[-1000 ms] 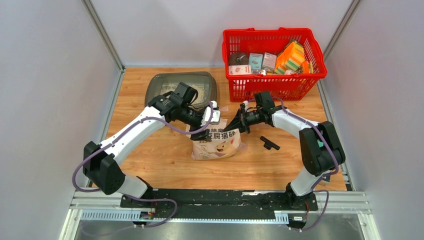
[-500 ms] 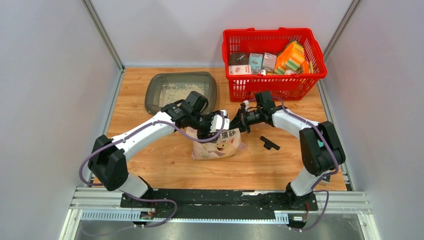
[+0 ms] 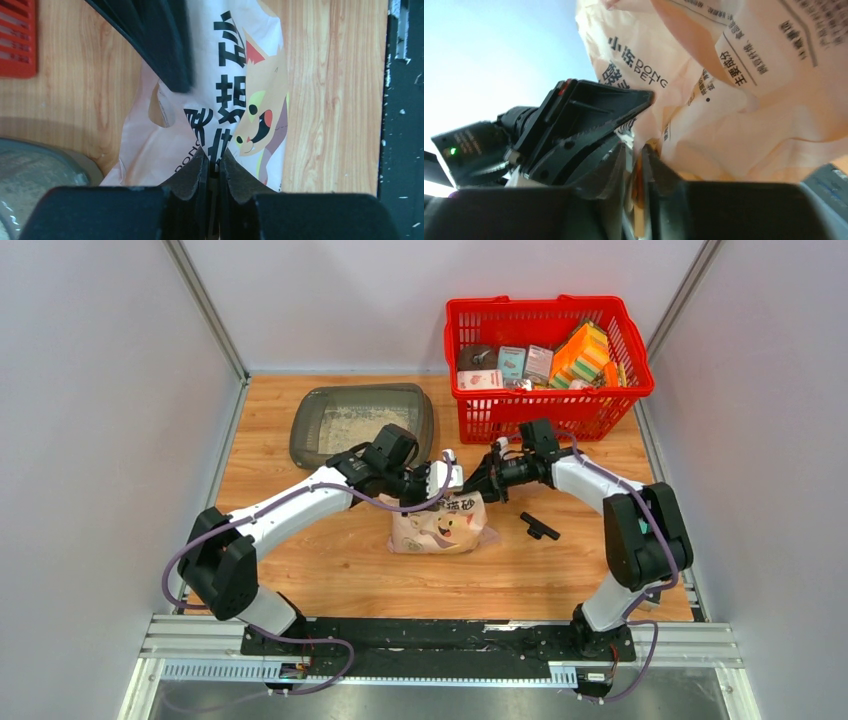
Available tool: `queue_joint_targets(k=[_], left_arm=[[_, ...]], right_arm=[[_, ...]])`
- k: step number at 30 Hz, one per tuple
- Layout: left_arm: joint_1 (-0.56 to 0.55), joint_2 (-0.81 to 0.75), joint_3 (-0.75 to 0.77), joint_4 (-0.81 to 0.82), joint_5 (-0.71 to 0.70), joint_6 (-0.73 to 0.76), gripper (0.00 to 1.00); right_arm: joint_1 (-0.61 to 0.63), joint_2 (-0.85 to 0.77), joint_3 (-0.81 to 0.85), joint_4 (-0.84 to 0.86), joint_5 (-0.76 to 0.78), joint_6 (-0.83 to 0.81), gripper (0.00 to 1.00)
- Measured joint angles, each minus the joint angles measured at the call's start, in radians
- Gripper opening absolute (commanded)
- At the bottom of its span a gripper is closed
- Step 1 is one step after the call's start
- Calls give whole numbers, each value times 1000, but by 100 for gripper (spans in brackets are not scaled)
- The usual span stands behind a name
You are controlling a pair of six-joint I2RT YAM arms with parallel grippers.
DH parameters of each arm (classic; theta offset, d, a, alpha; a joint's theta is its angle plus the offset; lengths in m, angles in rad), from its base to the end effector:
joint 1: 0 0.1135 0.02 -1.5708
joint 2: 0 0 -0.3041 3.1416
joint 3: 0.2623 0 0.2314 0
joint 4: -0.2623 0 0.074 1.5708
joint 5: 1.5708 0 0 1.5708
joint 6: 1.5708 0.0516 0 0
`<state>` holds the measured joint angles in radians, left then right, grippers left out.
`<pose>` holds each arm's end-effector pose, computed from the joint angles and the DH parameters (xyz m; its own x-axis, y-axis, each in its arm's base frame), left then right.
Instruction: Fill the litter box with clean litter
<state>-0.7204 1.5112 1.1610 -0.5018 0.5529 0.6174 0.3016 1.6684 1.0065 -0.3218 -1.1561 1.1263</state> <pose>0.2151 -0.2249 0.3080 0.0143 0.6430 -0.7657 0.9971 0.0481 0.0589 0.2871 0.1388 0.2472 -0.8870 0.1050 0.4497 0.4581 0.3239 0.8278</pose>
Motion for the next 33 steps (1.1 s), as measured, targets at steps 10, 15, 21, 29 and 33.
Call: queue_joint_targets(k=[10, 15, 21, 29, 33], left_arm=[[11, -11, -43, 41, 72, -116, 10], [15, -11, -48, 44, 106, -155, 11], [18, -11, -56, 50, 138, -186, 12], [50, 0, -61, 74, 202, -267, 13], [72, 16, -61, 92, 236, -302, 13]], right_arm=[[-154, -120, 229, -193, 68, -524, 58], [-90, -348, 235, -289, 119, -1133, 69], [122, -586, 51, -270, 217, -1651, 67], [244, -515, -60, -216, 296, -2019, 68], [314, -491, -84, -163, 328, -2116, 68]])
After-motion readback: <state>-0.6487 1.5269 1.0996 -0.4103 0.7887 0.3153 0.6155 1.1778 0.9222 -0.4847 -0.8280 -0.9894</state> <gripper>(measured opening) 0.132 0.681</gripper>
